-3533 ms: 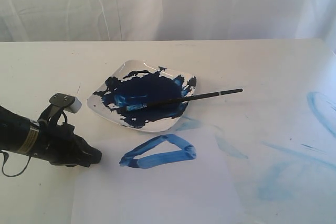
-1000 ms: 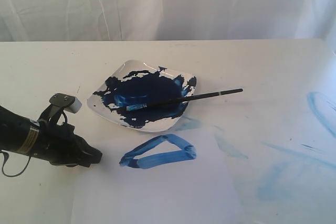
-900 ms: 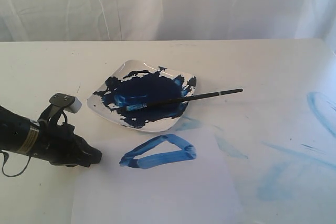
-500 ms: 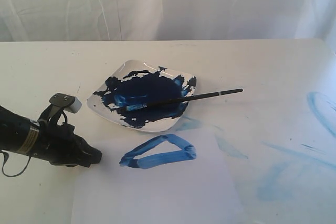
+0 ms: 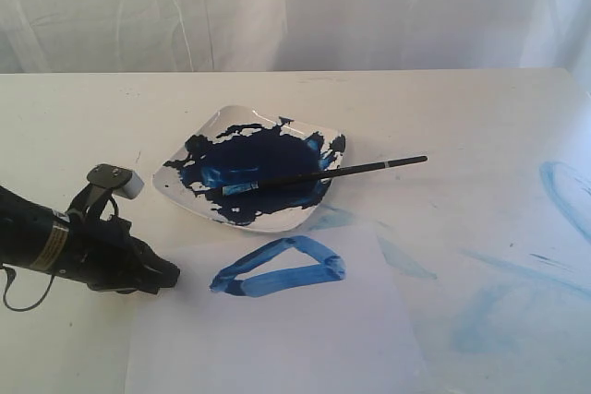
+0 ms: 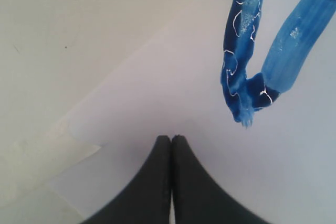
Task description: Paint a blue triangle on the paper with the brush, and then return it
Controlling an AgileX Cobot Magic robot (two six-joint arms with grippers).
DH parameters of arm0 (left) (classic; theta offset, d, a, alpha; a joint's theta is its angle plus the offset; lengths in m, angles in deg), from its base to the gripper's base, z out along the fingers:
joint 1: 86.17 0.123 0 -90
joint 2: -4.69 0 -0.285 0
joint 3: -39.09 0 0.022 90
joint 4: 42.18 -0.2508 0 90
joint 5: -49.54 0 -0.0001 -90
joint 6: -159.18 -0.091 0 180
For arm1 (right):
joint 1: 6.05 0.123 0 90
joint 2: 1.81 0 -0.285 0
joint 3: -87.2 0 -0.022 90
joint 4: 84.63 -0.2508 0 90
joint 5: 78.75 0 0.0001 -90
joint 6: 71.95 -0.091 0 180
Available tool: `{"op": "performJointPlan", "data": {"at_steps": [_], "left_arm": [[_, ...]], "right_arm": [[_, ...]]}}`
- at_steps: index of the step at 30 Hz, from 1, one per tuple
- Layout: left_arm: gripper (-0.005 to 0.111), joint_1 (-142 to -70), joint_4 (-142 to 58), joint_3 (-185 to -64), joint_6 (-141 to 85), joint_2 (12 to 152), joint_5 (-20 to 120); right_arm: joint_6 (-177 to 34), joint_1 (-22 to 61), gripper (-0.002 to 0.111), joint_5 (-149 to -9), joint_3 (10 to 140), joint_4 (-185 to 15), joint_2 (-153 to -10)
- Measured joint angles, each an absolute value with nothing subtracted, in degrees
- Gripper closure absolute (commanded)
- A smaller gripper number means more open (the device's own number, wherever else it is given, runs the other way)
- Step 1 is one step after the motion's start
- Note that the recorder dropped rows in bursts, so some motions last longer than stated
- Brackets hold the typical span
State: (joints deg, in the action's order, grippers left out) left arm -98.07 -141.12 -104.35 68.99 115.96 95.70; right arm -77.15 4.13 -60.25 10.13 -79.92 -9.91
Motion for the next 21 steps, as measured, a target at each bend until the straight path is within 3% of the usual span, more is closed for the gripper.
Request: {"op": "performJointPlan", "data": {"at_steps": [7, 21], "left_arm": [[0.107, -98.1, -141.5, -104.3, 69.0, 113.5, 95.3], [0.107, -98.1, -141.6, -104.2, 69.0, 88.2, 95.0]], "right_arm": [[-77.0, 4.1, 0.108, -60.2, 10.1, -79.9, -9.9], [-77.0, 4.1, 0.108, -60.2, 10.1, -79.9, -9.9]]}}
